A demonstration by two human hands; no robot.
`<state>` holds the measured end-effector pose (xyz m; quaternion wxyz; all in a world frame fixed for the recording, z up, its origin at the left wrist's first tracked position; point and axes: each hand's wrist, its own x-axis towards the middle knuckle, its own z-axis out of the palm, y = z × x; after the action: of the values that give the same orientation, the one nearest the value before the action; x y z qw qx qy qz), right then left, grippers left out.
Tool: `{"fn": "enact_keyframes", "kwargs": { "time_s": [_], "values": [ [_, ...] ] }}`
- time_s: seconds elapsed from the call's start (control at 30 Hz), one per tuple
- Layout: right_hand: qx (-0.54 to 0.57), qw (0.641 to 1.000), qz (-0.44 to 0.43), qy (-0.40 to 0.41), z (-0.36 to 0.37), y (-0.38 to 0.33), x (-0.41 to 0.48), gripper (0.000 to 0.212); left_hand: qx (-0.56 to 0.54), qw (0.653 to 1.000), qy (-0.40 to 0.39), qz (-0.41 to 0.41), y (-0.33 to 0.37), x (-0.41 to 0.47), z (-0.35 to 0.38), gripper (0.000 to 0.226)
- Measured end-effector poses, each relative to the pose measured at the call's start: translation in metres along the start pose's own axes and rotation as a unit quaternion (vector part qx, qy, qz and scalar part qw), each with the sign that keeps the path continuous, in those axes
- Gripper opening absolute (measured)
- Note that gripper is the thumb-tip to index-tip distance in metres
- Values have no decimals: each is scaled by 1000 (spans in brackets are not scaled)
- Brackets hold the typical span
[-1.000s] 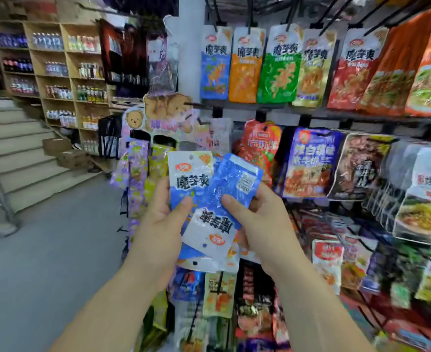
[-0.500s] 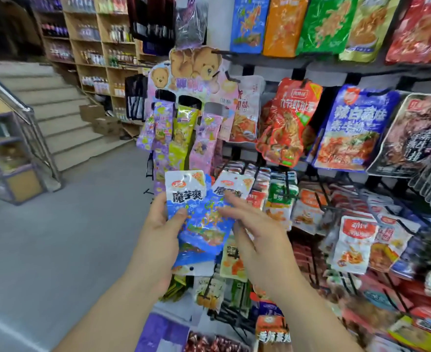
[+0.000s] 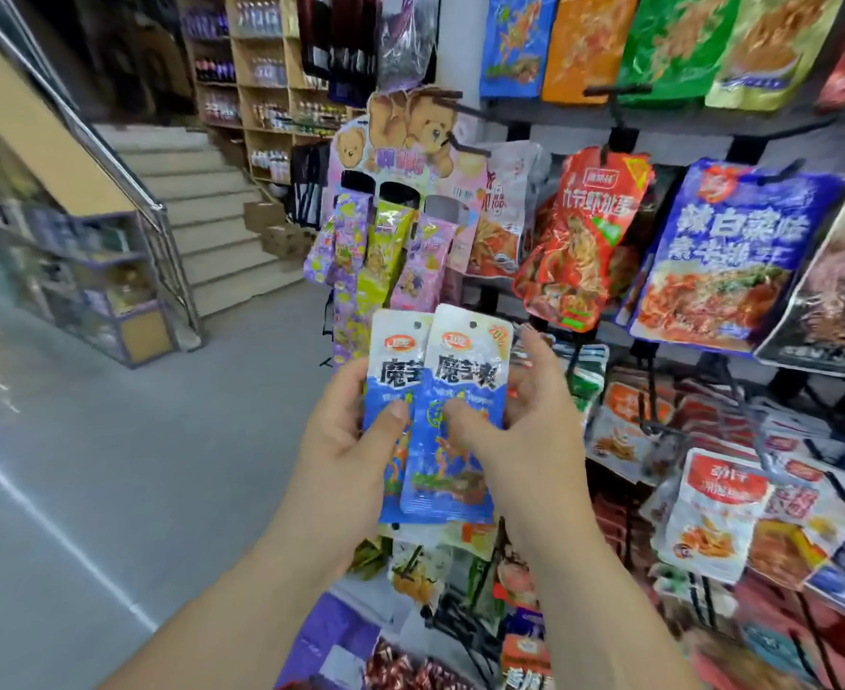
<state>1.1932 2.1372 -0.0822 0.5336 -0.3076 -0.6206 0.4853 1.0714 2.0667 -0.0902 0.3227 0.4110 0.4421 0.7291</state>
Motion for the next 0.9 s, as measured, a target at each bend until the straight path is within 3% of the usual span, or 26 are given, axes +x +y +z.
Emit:
{"fn": "enact_keyframes", "kwargs": {
  "time_s": [0.13, 0.23, 0.33, 0.53, 0.77, 0.9],
  "values": [
    [35, 998, 3, -44, 5, -16, 16, 52, -11, 999, 9, 32, 20, 14, -1, 34],
    [49, 998, 3, -33, 17, -31, 28, 29, -11, 998, -5, 60, 37, 32, -2, 36],
    [5, 999, -51, -5, 34, -47, 44, 14, -38, 996, -22, 82, 53, 51, -3, 36],
    [-39, 989, -139, 42, 72, -80, 76, 17, -106, 986, -81, 102, 81, 101, -18, 35],
    [-107, 975, -153, 123, 98, -121, 105, 16, -107, 967, -183, 138, 116, 170, -38, 44],
    [-147, 967, -144, 153, 95, -156, 112, 20, -134, 963, -185, 145, 132, 199, -26, 46]
  ]
}}
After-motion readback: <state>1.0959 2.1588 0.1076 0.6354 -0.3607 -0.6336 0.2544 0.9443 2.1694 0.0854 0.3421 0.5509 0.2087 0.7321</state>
